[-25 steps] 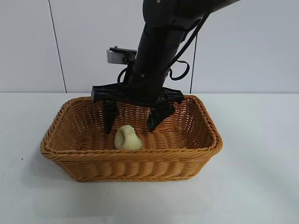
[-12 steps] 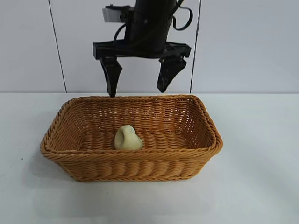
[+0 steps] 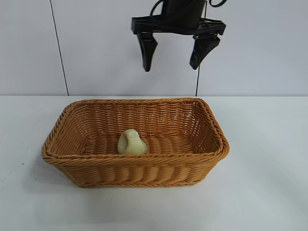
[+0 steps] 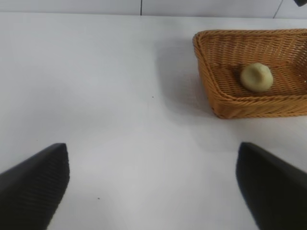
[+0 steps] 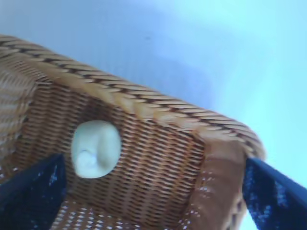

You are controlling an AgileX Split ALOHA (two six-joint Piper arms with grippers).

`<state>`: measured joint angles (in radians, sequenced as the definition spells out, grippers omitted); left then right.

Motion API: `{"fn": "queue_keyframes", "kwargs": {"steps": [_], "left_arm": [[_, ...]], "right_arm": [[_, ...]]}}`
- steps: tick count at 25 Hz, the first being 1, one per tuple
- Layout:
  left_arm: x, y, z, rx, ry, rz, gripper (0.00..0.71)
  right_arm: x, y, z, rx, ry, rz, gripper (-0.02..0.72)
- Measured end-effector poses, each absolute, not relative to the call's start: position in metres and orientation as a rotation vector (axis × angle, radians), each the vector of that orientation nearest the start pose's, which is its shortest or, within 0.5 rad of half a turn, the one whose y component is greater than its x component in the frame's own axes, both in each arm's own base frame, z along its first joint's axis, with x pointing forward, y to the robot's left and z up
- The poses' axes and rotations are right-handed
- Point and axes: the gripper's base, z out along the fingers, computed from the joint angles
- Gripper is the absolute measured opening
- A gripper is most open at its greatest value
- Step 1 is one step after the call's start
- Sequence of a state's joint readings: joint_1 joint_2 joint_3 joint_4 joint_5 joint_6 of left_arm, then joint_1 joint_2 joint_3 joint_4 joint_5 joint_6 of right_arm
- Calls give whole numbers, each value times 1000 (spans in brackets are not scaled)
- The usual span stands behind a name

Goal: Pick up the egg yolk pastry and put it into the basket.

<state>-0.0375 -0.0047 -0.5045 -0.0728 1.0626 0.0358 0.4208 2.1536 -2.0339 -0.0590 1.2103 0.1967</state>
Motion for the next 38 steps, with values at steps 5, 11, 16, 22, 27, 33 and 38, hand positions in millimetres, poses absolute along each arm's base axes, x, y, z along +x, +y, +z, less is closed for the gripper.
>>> {"fn": "queue_keyframes", "kwargs": {"steps": [5, 11, 16, 22, 27, 33, 38], "left_arm": [[-7, -6, 279, 78, 2034, -88, 693], [-7, -6, 279, 78, 2034, -88, 693], [-7, -6, 279, 78, 2034, -88, 693], [-7, -6, 279, 78, 2034, -88, 693], [-7, -6, 279, 78, 2034, -88, 693], [-7, -6, 279, 78, 2034, -88, 693], [-7, -6, 279, 78, 2034, -88, 693]], "right_arm": [[450, 129, 266, -165, 2796, -15, 694], [464, 65, 266, 23, 2800, -65, 694], [467, 30, 266, 125, 2799, -90, 694], [461, 18, 261, 147, 2828, -105, 694], [431, 16, 252, 121, 2924, -124, 694], [376, 13, 253, 97, 3020, -138, 694], [315, 10, 264, 77, 3053, -140, 694]]}}
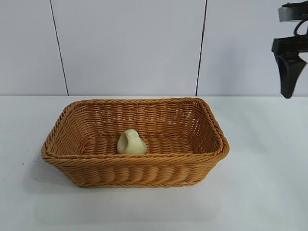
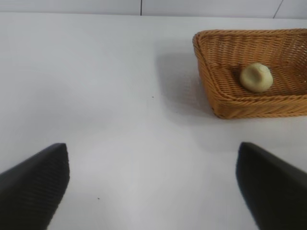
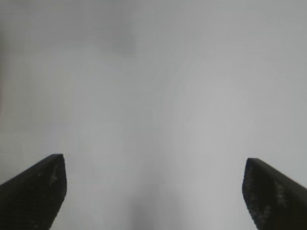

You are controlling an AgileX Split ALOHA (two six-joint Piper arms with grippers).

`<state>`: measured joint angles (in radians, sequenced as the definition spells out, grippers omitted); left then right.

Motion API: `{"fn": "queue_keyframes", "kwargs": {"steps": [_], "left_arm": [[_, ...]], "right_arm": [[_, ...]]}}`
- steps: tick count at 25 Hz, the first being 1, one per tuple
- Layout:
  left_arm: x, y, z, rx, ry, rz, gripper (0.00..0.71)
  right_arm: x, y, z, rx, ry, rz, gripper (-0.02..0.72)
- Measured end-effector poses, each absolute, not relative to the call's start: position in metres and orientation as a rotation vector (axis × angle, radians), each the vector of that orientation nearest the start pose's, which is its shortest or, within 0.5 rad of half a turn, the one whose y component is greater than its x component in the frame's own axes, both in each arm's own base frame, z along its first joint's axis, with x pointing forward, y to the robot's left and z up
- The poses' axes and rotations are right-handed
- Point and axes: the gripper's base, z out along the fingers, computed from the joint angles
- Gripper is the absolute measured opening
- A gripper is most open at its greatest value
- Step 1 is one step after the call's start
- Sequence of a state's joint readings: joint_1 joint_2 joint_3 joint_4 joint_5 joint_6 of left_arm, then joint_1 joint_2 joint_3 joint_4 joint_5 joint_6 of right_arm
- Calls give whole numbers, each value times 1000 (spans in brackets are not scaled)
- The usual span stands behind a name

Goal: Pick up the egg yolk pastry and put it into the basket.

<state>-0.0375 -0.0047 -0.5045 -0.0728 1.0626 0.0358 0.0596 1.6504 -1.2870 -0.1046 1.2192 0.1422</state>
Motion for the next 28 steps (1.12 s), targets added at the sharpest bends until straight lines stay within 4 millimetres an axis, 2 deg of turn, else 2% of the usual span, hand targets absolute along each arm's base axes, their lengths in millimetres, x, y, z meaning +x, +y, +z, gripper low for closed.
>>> {"fn": "queue_keyframes", "kwargs": {"steps": [5, 10, 15, 20, 28], "left_arm": [[-7, -6, 279, 78, 2034, -88, 693], [-7, -6, 279, 78, 2034, -88, 693], [-7, -6, 279, 78, 2034, -88, 693], [-7, -6, 279, 78, 2034, -88, 693], [-7, -6, 279, 78, 2034, -88, 693]], "right_arm": [[250, 6, 275, 73, 3038, -129, 694], [187, 5, 272, 84, 3003, -83, 694], [132, 3, 263, 57, 2846, -49, 694], [89, 1, 256, 22, 2658, -25, 694], [43, 1, 273, 11, 2305, 39, 694]]}}
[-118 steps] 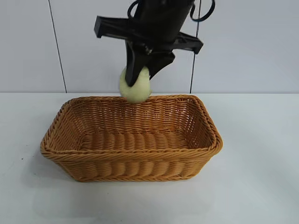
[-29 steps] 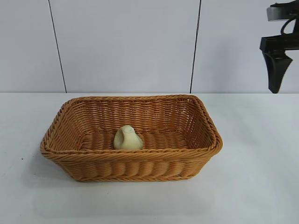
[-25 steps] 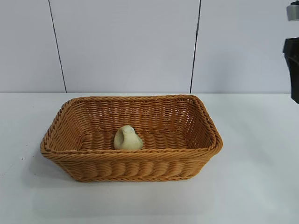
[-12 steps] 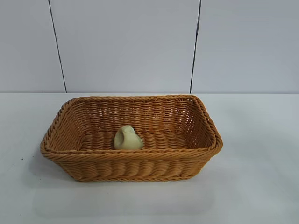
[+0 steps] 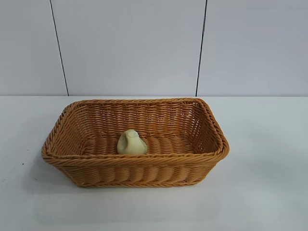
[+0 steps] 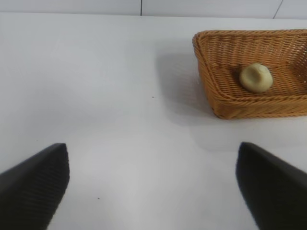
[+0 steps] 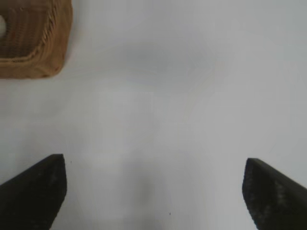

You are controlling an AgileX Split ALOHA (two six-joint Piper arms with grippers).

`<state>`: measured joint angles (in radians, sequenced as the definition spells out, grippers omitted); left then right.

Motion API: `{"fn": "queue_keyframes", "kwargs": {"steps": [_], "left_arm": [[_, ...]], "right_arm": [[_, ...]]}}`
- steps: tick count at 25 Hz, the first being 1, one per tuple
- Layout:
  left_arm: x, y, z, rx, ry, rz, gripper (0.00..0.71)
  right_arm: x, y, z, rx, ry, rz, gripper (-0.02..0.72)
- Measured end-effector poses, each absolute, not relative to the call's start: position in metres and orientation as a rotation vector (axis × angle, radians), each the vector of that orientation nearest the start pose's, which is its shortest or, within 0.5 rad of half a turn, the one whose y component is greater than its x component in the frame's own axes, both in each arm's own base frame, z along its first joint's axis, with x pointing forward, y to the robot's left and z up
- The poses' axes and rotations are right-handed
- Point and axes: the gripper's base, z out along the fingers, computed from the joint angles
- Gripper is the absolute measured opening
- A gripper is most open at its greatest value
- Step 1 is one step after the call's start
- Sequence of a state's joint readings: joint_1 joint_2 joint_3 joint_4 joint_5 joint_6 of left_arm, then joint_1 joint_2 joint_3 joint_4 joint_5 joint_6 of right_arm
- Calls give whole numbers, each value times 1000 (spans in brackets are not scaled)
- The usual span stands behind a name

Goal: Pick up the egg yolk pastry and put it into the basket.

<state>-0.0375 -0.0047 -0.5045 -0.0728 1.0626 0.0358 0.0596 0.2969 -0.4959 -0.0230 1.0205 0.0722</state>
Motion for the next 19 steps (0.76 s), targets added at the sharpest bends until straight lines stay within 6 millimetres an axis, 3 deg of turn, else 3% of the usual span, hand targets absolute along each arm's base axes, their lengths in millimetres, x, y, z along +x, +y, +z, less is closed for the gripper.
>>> {"fn": "queue_keyframes", "kwargs": {"steps": [8, 19], "left_arm": [[-7, -6, 278, 79, 2035, -89, 693], [-7, -6, 278, 79, 2035, -89, 693]], "right_arm": [[0, -2, 279, 13, 2028, 57, 694], [-3, -2, 279, 13, 2006, 58, 694]]}}
